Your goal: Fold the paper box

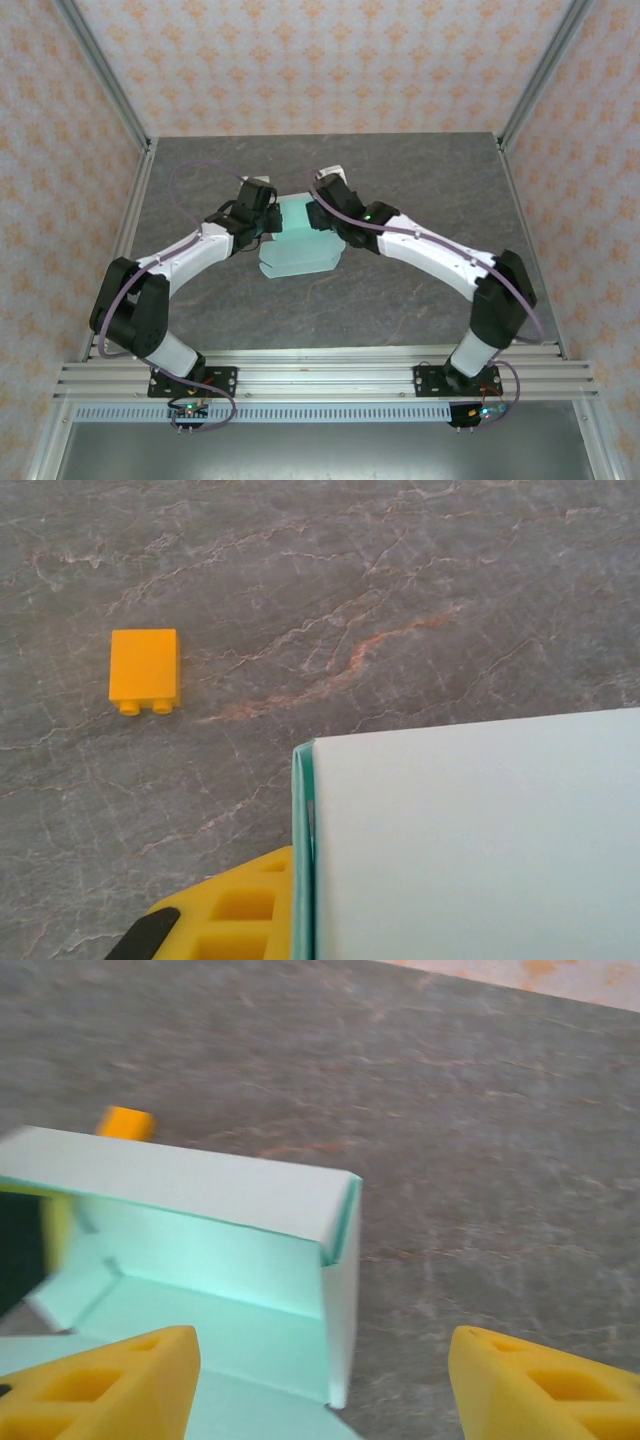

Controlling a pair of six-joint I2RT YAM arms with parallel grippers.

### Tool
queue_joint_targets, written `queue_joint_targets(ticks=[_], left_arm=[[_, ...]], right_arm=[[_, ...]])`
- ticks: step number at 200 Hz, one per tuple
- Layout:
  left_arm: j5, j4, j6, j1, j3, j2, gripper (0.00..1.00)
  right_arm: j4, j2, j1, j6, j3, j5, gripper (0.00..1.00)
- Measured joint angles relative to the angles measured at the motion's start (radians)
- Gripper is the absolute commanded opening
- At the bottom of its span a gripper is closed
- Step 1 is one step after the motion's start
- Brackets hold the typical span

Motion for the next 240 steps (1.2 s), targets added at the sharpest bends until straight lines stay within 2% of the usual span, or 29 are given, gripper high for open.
queue_joint_targets(ticks=[27, 48, 70, 123, 202, 219, 240], left_arm=[[-0.004, -0.106, 0.036, 0.0, 0.053, 0.007, 0.01], [0.012, -0.235, 0.076, 0.0, 0.126, 0.027, 0.01], [0.042, -0.373, 0.135, 0.0, 0.206, 0.056, 0.01], [0.098, -0.68, 0.296, 0.0, 0.39, 0.199, 0.02], [0.156, -0.956, 0.474, 0.0, 0.693, 0.518, 0.04], [0.157, -0.993, 0.489, -0.001, 0.764, 0.581, 0.06], [0.158, -1.03, 0.5, -0.002, 0.842, 0.648, 0.12]], right_arm=[[0.023, -0.123, -0.031, 0.003, -0.059, -0.13, 0.67], [0.037, -0.21, -0.08, 0.005, -0.123, -0.167, 0.67], [0.066, -0.28, -0.116, 0.022, -0.211, -0.166, 0.67], [0.074, -0.367, -0.117, 0.076, -0.443, -0.153, 0.67], [0.067, -0.435, -0.118, 0.082, -0.495, -0.133, 0.67], [0.068, -0.427, -0.118, 0.082, -0.496, -0.122, 0.67], [0.069, -0.419, -0.118, 0.082, -0.502, -0.111, 0.67]])
